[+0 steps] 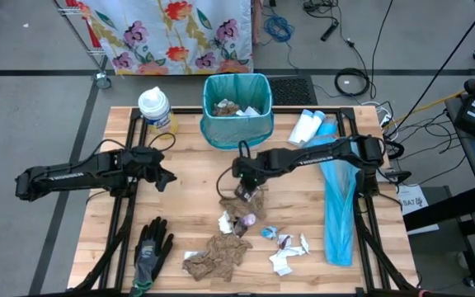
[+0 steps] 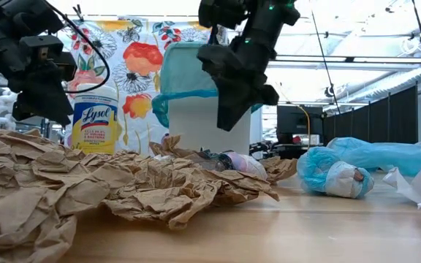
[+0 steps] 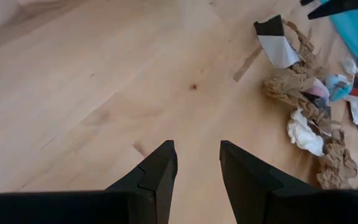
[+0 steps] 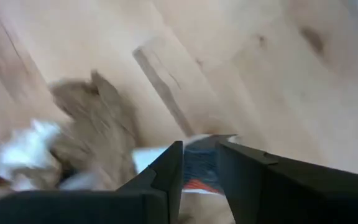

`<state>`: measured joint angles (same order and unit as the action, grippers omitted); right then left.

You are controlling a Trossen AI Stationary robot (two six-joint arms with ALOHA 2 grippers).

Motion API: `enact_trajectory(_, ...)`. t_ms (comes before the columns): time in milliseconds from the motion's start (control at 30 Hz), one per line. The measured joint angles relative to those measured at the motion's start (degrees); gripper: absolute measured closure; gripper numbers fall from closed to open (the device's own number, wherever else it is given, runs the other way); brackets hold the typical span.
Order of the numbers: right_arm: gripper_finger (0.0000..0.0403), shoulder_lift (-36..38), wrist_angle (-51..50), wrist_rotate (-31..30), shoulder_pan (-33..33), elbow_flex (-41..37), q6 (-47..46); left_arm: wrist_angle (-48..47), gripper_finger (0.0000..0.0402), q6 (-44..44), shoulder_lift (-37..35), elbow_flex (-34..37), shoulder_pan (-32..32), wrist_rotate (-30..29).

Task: Place trash/remove bag and relplace
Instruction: Put the white-black paper into the white trash bin

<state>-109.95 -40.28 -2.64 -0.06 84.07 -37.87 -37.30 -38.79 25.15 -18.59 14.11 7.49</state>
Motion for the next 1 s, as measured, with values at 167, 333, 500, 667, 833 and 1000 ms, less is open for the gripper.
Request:
enact_trajectory(167,0.0275,0.0,2.7,8.9,-1.5,0.0,-9.0,1.3,0.0275,0.1,0.0,0.0,0.0,0.0)
enact_trajectory(333,0.0219,0.0,1.0,8.5,-2.6,0.0,-13.0,3.4,0.0275,0.4,0.0,0.0,0.0,0.0)
enact_trajectory(500,0.0168,-0.1,-0.2,8.0,-3.6,0.0,-17.2,4.0,0.0275,0.2,0.0,0.0,0.0,0.4)
enact_trajectory(667,0.0151,-2.9,-4.5,5.8,-3.4,0.0,-19.4,4.0,0.0275,0.2,0.0,0.0,0.0,1.0)
enact_trajectory(833,0.0150,-7.0,2.1,5.9,-2.1,0.0,-21.5,3.9,0.0275,0.2,0.0,0.0,0.0,1.0)
enact_trajectory(1000,0.0187,-11.8,1.8,9.3,-1.2,0.4,-26.8,3.8,0.0275,0.2,0.0,0.0,0.0,1.1)
